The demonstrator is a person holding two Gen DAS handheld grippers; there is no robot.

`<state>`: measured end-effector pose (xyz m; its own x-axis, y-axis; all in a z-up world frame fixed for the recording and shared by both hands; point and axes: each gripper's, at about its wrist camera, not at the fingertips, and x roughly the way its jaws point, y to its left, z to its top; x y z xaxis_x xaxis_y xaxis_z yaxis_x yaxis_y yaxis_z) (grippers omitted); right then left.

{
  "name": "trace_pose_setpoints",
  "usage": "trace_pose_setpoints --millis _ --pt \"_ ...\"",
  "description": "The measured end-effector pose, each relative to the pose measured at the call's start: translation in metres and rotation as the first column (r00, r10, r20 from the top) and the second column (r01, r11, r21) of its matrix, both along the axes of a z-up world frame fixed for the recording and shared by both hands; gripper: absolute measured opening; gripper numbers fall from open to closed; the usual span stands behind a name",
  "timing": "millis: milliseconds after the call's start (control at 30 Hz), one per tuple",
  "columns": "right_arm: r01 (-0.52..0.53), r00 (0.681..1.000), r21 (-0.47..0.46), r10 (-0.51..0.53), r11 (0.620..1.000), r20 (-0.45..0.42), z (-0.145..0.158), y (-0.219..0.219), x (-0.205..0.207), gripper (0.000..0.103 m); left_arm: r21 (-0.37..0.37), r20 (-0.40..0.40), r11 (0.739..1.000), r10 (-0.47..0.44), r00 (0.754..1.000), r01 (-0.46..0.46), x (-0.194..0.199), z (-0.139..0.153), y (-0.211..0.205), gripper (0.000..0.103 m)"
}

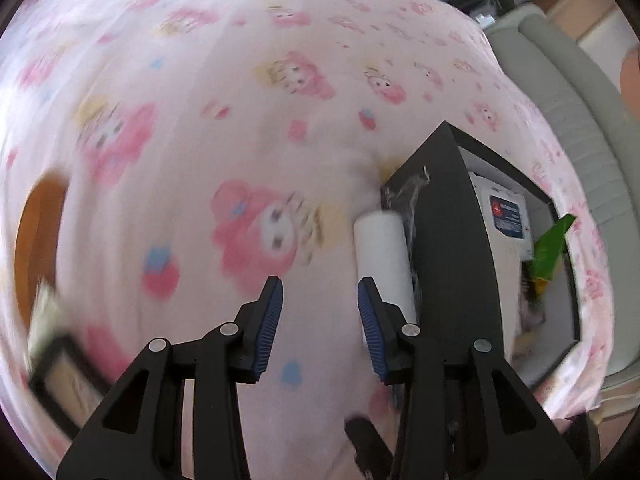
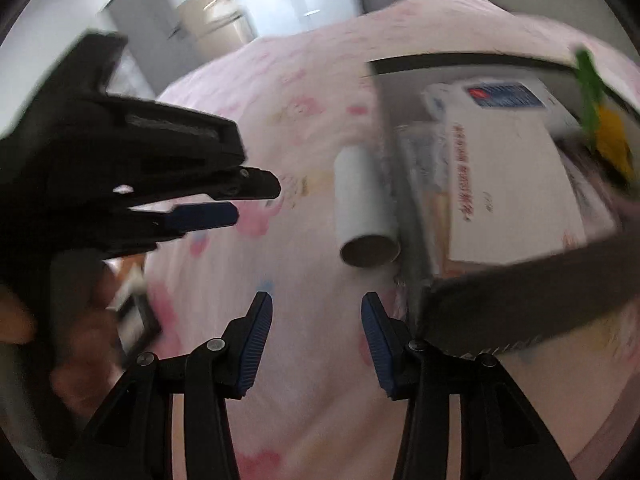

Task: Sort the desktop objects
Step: 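Close the left gripper on the white paper roll tube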

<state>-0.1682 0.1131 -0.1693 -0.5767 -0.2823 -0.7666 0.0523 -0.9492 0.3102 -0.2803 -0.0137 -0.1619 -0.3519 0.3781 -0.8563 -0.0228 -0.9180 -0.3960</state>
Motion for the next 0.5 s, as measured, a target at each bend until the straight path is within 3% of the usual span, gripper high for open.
trace_pose_setpoints --millis 67,167,300,333,500 --pt "0.124 0.992 -0.028 -0.124 0.992 -0.008 -0.002 0.001 0.002 0.039 0.015 0.008 0.999 -0.042 0.999 0.042 -0.021 -0.004 0.008 0.039" --pt "0.294 0.955 -0.045 -0.293 0.955 0.039 -0.020 0.000 -0.003 0.039 0.037 0.008 0.993 -0.117 0.993 0.116 -0.055 -0.010 0.020 0.039" --pt "0.334 0.941 -0.104 -0.326 0.937 0.088 -0.030 0.005 -0.012 0.032 0.098 0.049 0.968 -0.238 0.970 0.233 -0.085 -0.023 0.038 0.039" --pt "0.341 0.939 -0.113 -0.331 0.933 0.095 -0.031 0.006 -0.013 0.032 0.084 0.065 0.960 -0.271 0.960 0.266 -0.088 -0.029 0.044 0.039" --pt "0.374 0.925 -0.152 -0.356 0.915 0.132 -0.036 0.012 -0.020 0.032 0.117 0.084 0.944 -0.318 0.944 0.308 -0.067 -0.035 0.042 0.039"
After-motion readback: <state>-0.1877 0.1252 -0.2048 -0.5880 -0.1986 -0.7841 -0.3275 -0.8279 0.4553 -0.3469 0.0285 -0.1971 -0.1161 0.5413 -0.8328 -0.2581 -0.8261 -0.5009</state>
